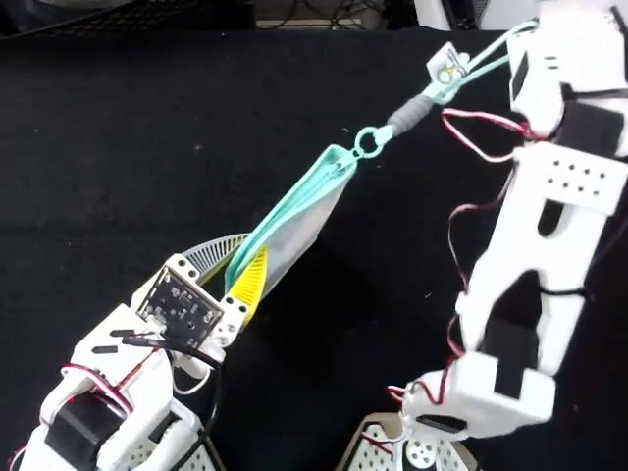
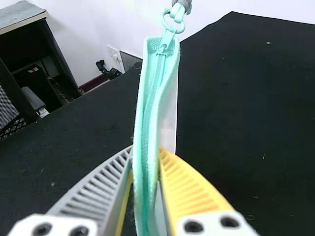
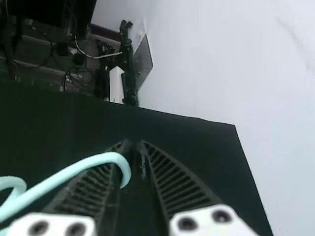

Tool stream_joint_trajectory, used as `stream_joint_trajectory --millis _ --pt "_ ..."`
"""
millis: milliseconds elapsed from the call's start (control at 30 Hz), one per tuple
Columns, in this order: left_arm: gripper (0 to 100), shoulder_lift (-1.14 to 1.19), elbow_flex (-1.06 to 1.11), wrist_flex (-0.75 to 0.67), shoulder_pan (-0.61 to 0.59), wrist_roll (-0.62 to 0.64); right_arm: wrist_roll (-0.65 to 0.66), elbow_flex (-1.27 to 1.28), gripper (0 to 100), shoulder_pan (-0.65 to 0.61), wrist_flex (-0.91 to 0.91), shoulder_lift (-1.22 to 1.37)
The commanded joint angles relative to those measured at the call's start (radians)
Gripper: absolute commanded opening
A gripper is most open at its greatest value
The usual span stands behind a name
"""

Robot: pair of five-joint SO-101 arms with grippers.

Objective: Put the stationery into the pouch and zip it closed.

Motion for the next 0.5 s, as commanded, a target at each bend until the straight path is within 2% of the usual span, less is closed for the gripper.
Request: stream_joint_trajectory --millis 0,467 --pt "3 -0.006 -0.038 0.011 -0.008 0.014 -0.018 -0.189 1.2 0.057 0.048 0.064" --pt "3 -0.006 -0.038 0.012 -0.008 0.014 -0.046 -0.558 1.2 0.051 0.238 0.278"
